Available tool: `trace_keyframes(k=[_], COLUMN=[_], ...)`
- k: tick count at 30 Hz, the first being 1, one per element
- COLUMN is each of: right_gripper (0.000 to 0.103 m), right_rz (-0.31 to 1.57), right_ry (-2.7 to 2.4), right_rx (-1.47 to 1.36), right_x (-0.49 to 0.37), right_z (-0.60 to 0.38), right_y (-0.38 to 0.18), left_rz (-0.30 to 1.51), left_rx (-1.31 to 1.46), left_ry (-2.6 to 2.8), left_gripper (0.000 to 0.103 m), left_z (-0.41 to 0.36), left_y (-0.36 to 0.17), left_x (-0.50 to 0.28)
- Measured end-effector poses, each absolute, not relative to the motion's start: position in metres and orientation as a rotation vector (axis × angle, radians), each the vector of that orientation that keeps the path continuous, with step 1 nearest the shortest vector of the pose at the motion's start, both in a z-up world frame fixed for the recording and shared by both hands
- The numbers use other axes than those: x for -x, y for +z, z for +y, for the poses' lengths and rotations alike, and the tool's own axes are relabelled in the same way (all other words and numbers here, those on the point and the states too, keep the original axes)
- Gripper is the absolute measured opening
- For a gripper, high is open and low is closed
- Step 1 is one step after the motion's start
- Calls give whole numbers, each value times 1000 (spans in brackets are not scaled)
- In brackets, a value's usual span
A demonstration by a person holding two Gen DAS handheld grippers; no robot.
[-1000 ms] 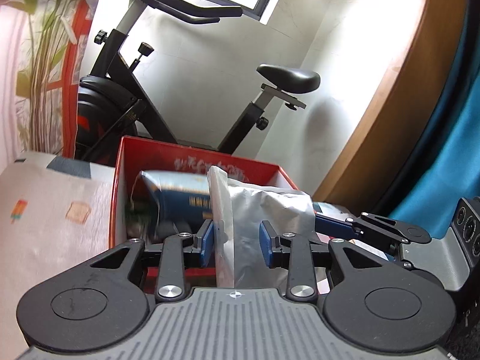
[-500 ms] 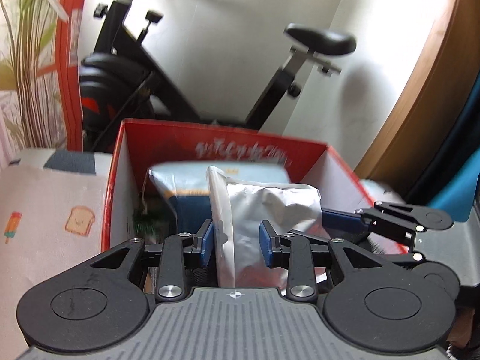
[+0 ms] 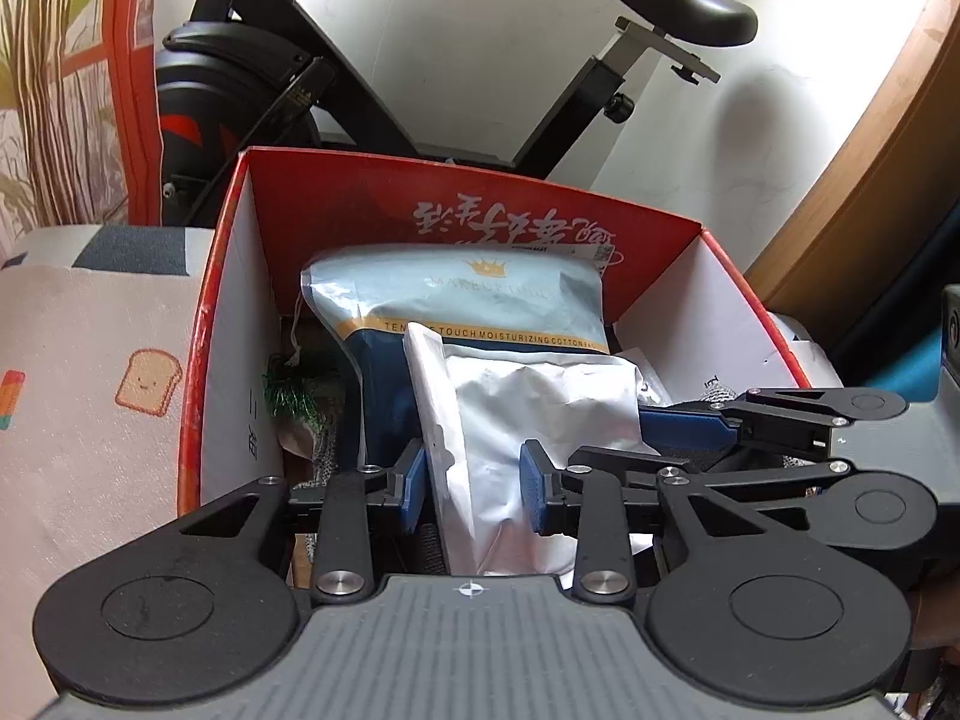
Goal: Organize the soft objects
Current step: 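Lower the silver pouch into the box and open both grippers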
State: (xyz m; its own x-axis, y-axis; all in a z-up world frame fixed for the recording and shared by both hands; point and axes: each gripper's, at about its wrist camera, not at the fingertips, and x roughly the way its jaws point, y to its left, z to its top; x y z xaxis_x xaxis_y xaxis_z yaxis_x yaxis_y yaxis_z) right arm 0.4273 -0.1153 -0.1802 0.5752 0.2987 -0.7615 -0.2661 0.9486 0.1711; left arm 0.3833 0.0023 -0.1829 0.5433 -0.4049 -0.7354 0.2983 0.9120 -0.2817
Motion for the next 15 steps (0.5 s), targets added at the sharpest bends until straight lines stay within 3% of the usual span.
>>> trace_keyframes(k=[10, 12, 14, 15], right_gripper=[40, 41, 41, 43], right_rz=[955, 947, 939, 935], right_ry=[292, 276, 251, 240], right_rx=[-108, -119, -121, -118], right_x=[-427, -426, -422, -419], right_z=[-120, -122, -122, -122], right_y=[-186, -183, -181, -179], left_rz=[920, 909, 886, 871], left_rx=[80, 50, 34, 29], left_ry=[-417, -401, -393, -389], left_gripper=[38, 44, 60, 63], left_z=[-5, -6, -5, -4], left_y=[-185, -179, -172, -168], left_x=[-379, -375, -368, -364])
